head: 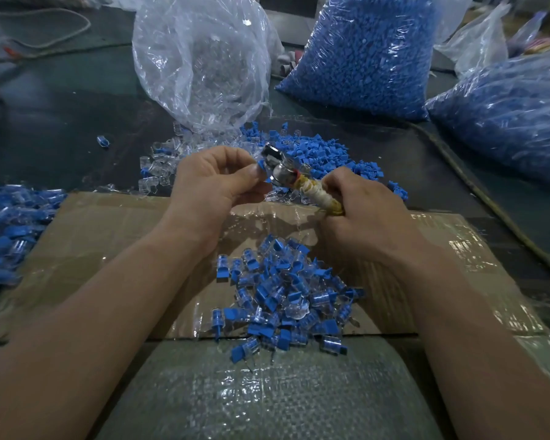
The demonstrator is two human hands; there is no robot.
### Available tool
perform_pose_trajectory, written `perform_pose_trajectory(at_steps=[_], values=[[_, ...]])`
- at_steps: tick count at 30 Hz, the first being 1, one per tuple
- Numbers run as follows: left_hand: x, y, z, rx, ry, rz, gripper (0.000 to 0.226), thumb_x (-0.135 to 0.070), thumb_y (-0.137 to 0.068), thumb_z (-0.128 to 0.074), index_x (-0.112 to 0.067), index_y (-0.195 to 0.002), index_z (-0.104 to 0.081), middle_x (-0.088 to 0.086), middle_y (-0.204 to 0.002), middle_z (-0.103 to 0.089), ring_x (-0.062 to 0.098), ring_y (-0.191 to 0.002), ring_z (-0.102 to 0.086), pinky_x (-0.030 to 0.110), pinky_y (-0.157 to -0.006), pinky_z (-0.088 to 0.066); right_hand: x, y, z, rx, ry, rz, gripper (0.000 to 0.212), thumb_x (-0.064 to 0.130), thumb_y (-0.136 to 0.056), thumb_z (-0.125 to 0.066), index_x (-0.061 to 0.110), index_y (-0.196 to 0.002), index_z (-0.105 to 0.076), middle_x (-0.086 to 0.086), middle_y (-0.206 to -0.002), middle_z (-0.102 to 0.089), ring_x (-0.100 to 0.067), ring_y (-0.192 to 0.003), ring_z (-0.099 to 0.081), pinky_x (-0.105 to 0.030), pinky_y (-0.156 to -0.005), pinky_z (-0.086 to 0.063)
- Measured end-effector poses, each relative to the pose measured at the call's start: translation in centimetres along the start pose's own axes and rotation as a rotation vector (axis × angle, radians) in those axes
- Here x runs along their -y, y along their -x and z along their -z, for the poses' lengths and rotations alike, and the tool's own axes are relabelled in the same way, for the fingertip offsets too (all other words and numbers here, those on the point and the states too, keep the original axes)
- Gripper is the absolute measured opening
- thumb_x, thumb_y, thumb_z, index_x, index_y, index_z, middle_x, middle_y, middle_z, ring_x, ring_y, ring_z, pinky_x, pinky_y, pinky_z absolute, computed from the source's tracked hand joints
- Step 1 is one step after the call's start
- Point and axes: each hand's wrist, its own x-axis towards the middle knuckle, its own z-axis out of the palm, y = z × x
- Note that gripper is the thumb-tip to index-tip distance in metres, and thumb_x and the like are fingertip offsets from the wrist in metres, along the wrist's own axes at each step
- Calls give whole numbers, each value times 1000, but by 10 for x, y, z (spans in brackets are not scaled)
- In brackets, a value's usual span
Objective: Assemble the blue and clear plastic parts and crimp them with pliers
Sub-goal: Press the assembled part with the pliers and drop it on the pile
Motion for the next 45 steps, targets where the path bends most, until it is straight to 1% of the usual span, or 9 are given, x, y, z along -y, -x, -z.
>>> perform_pose_trajectory(at_steps=[5, 13, 19, 23, 29, 31, 35, 40, 45], values=[[2, 2, -1, -6, -49, -39, 19, 6, -81, -57, -11, -74, -59, -2, -63, -68, 11, -63, -67, 19, -59, -53, 1, 1, 2, 61, -58, 7, 21, 18, -81, -57, 26, -89, -39, 15, -72, -39, 0, -65, -36, -20, -54, -25], [0, 6, -7, -78, -157, -120, 20, 8, -82, -58, -10, -74, -58, 7, -71, -64, 9, -60, -66, 19, -60, -55, 6, -1, 3, 64, -147, -3, 22, 14, -77, -62, 27, -83, -45, 13, -69, -46, -2, -66, -42, -22, -54, -29], [0, 6, -5, -104, -184, -121, 20, 6, -82, -59, -11, -73, -59, 6, -70, -65, 10, -60, -65, 20, -60, -55, 7, -2, 0, 41, -119, 5, 26, 18, -77, -65, 30, -81, -43, 15, -67, -43, 0, -63, -39, -21, -52, -26], [2, 5, -4, -108, -198, -88, 21, 6, -82, -60, -13, -72, -60, 1, -65, -66, 11, -60, -66, 19, -58, -54, 4, -3, -2, 20, -101, 29, 24, 22, -79, -65, 28, -89, -45, 18, -73, -40, 3, -66, -37, -15, -56, -25], [0, -2, 6, -160, -129, -8, 14, 1, -81, -62, -11, -74, -63, -4, -59, -67, 11, -58, -66, 20, -59, -54, -11, -5, 1, 3, -62, 3, 22, 17, -79, -63, 24, -92, -48, 2, -91, -54, -13, -79, -44, -26, -64, -27], [-3, -2, 9, -130, -117, 22, 11, 0, -82, -61, -10, -77, -65, -1, -61, -69, 12, -58, -65, 20, -58, -54, -15, -6, 2, 14, -41, -43, 26, 29, -76, -69, 22, -96, -54, 1, -93, -56, -15, -81, -46, -27, -66, -29], [-7, 4, 10, 17, -163, 98, 7, -3, -76, -65, -9, -76, -69, 2, -65, -69, 11, -57, -64, 17, -51, -50, -18, -8, 1, 112, 23, -134, 52, 53, -63, -74, 23, -102, -58, 5, -94, -54, -13, -84, -47, -27, -69, -32], [-13, 12, 9, 210, -244, 168, 5, -15, -58, -68, -16, -62, -71, 4, -62, -68, 9, -44, -56, 14, -39, -41, -20, -10, 1, 235, -11, -191, 67, 62, -53, -73, 24, -106, -58, 7, -97, -56, -12, -88, -49, -28, -71, -37], [-15, 11, 13, 385, -305, 229, 12, -17, -56, -70, -13, -67, -73, 2, -59, -66, 6, -41, -47, 15, -39, -34, -20, -7, 2, 279, -46, -174, 90, 68, -50, -67, 22, -125, -50, 4, -118, -54, -14, -100, -47, -27, -80, -36]])
